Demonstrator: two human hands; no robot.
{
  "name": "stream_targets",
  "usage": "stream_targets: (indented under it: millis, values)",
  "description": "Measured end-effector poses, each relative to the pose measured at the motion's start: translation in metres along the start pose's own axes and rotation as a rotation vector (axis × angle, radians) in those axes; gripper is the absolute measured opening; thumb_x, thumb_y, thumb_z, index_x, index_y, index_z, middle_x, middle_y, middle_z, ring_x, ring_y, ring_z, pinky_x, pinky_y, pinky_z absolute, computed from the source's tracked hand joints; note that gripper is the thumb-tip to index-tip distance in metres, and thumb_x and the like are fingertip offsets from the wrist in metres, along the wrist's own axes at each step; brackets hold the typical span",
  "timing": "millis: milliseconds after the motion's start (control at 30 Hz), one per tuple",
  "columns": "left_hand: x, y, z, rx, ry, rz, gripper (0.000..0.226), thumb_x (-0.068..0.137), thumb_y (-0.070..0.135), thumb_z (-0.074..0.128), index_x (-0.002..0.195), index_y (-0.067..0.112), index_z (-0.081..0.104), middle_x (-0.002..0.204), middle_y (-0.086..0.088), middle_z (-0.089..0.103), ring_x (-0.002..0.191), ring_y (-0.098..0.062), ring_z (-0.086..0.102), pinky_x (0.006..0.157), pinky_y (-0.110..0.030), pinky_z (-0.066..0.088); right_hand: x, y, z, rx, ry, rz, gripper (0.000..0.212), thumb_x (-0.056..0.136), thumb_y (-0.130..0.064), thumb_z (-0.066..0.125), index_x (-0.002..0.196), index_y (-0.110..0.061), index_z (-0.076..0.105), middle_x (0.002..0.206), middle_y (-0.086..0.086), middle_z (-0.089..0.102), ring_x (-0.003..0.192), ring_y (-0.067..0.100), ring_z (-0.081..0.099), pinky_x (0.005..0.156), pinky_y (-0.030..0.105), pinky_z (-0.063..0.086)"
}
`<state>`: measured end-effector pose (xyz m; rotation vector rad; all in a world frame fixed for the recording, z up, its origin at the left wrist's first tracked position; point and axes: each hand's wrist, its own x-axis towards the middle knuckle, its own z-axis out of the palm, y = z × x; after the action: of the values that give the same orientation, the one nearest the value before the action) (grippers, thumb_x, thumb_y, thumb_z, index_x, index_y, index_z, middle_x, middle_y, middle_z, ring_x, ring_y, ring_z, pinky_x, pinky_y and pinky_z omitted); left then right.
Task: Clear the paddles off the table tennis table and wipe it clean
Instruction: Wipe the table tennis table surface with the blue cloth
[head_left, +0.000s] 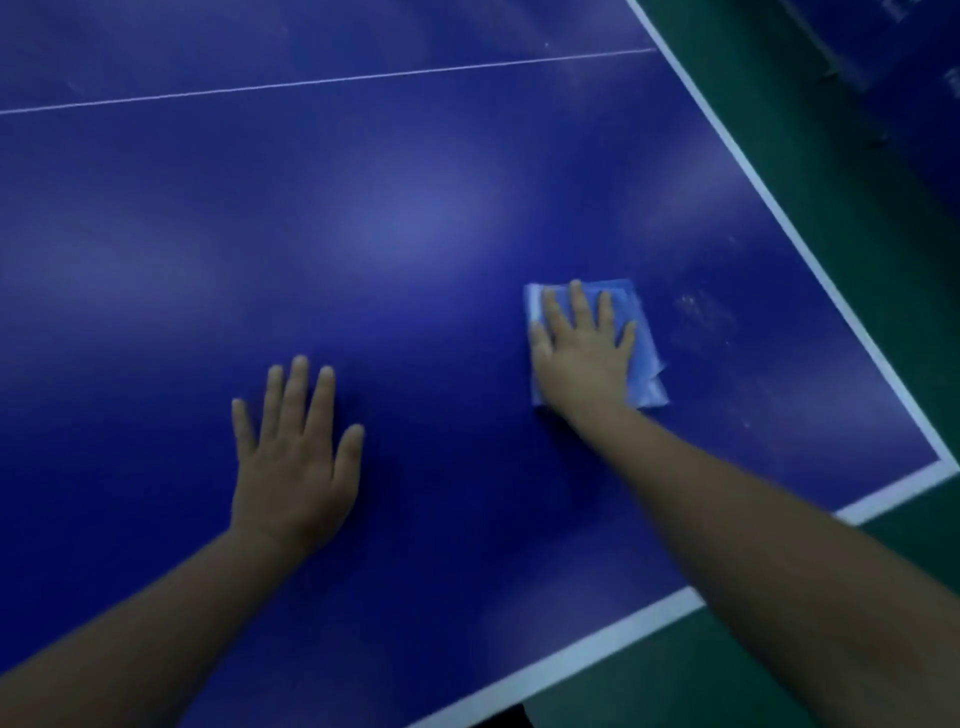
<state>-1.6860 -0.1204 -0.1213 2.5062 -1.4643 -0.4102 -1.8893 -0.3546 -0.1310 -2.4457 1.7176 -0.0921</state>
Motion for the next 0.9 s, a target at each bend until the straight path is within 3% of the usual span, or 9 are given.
stream_targets:
  millis: [133, 233, 333, 400, 467, 567, 667, 833, 900]
  values:
    - [-0.033, -0.011, 0.016, 0.120, -0.036, 0.016, 0.077, 0.097, 0.060, 0.010, 0.159, 0.015, 0.014, 0.167, -0.005, 0.000, 0.153, -0.018, -0.014, 0.122, -0.053, -0.009, -0.163, 0.005, 0.006, -0.012, -0.089, -0.497, 0.048, 0.104, -0.049, 0.034, 0.150, -0.038, 0.039, 0.162, -0.005, 0.027, 0.152, 0.030, 0.015, 0.117, 0.064, 0.013]
    - [-0.036, -0.011, 0.016, 0.138, -0.048, 0.018, 0.074, 0.098, 0.058, 0.011, 0.159, 0.016, 0.015, 0.167, -0.005, 0.002, 0.153, -0.019, -0.013, 0.122, -0.052, -0.008, -0.195, 0.063, -0.009, -0.076, -0.204, -0.596, 0.051, 0.104, -0.055, 0.028, 0.154, -0.044, 0.025, 0.164, -0.008, 0.019, 0.153, 0.027, 0.011, 0.119, 0.059, 0.007]
    - [-0.035, -0.009, 0.013, 0.129, -0.048, 0.011, 0.073, 0.097, 0.057, 0.010, 0.160, 0.019, 0.012, 0.168, -0.004, 0.000, 0.152, -0.017, -0.016, 0.122, -0.051, -0.011, -0.145, 0.096, -0.014, -0.114, -0.181, -0.238, 0.055, 0.102, -0.060, 0.013, 0.155, -0.044, 0.013, 0.166, -0.009, 0.008, 0.154, 0.024, 0.001, 0.121, 0.055, 0.001]
    - [-0.035, -0.008, 0.012, 0.122, -0.050, 0.014, 0.073, 0.096, 0.057, 0.010, 0.160, 0.020, 0.011, 0.168, -0.004, 0.000, 0.152, -0.017, -0.016, 0.122, -0.050, -0.012, -0.111, 0.083, -0.016, -0.012, -0.136, 0.152, 0.056, 0.103, -0.055, 0.017, 0.157, -0.040, 0.013, 0.167, -0.009, 0.002, 0.153, 0.024, -0.005, 0.121, 0.057, -0.001]
    - [-0.034, -0.008, 0.011, 0.123, -0.049, 0.015, 0.073, 0.096, 0.057, 0.010, 0.159, 0.021, 0.012, 0.168, -0.005, 0.000, 0.153, -0.018, -0.015, 0.121, -0.050, -0.012, -0.103, 0.043, -0.010, 0.036, -0.104, 0.350, 0.055, 0.104, -0.050, 0.020, 0.158, -0.038, 0.014, 0.167, -0.006, 0.003, 0.153, 0.027, -0.004, 0.120, 0.060, 0.001]
    - [-0.035, -0.008, 0.012, 0.115, -0.051, 0.015, 0.073, 0.095, 0.056, 0.011, 0.159, 0.020, 0.015, 0.168, -0.005, 0.002, 0.153, -0.019, -0.012, 0.121, -0.049, -0.013, -0.168, -0.014, 0.005, -0.004, -0.093, -0.112, 0.054, 0.103, -0.047, 0.026, 0.155, -0.035, 0.028, 0.166, -0.002, 0.016, 0.153, 0.032, 0.006, 0.118, 0.064, 0.006]
    - [-0.034, -0.008, 0.011, 0.103, -0.057, 0.007, 0.074, 0.095, 0.056, 0.012, 0.159, 0.020, 0.015, 0.168, -0.006, 0.002, 0.153, -0.019, -0.012, 0.121, -0.048, -0.014, -0.227, 0.013, 0.000, -0.033, -0.217, -0.490, 0.050, 0.103, -0.050, 0.033, 0.151, -0.038, 0.035, 0.163, -0.006, 0.024, 0.153, 0.028, 0.011, 0.120, 0.061, 0.005]
    - [-0.034, -0.006, 0.011, 0.112, -0.052, 0.009, 0.072, 0.096, 0.055, 0.014, 0.159, 0.019, 0.017, 0.167, -0.008, 0.004, 0.154, -0.022, -0.009, 0.121, -0.047, -0.015, -0.175, 0.116, -0.019, -0.122, -0.253, 0.007, 0.059, 0.096, -0.062, 0.006, 0.153, -0.044, 0.003, 0.165, -0.015, -0.003, 0.152, 0.016, -0.014, 0.122, 0.051, -0.007]
    - [-0.034, -0.006, 0.010, 0.117, -0.048, 0.012, 0.072, 0.096, 0.054, 0.014, 0.159, 0.019, 0.019, 0.167, -0.009, 0.005, 0.154, -0.023, -0.008, 0.119, -0.043, -0.020, -0.157, 0.125, -0.026, -0.091, -0.233, 0.156, 0.064, 0.094, -0.061, 0.003, 0.155, -0.043, 0.005, 0.165, -0.014, -0.004, 0.152, 0.015, -0.015, 0.122, 0.050, -0.008]
